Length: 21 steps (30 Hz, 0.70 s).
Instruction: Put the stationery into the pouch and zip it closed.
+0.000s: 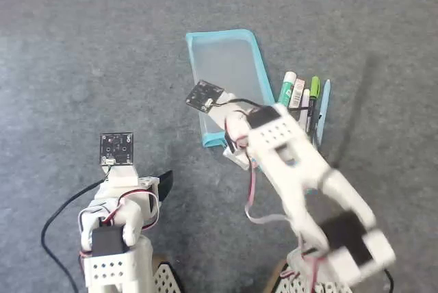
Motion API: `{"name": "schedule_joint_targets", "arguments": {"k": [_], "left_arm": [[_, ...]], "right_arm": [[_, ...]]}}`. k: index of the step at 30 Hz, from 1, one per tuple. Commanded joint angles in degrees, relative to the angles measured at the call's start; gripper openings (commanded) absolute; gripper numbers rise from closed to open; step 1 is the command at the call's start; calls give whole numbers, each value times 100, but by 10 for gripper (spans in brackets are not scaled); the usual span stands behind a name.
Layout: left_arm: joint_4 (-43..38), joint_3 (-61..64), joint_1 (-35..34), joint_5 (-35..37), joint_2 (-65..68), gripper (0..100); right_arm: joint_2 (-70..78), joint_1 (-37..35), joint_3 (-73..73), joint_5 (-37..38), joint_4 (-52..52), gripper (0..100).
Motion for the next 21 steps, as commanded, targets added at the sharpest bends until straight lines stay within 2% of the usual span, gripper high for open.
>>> {"name": "schedule_joint_targets", "arguments": {"k": [1, 9, 21], "left_arm": [[26, -48, 18, -53, -97, 305], [26, -48, 18, -53, -97, 305], [26, -48, 18, -53, -97, 305]], "right_arm": [[321, -66, -475, 193, -110, 364], [479, -40, -396, 141, -4, 362], [488, -242, 62, -325, 48, 362]]}}
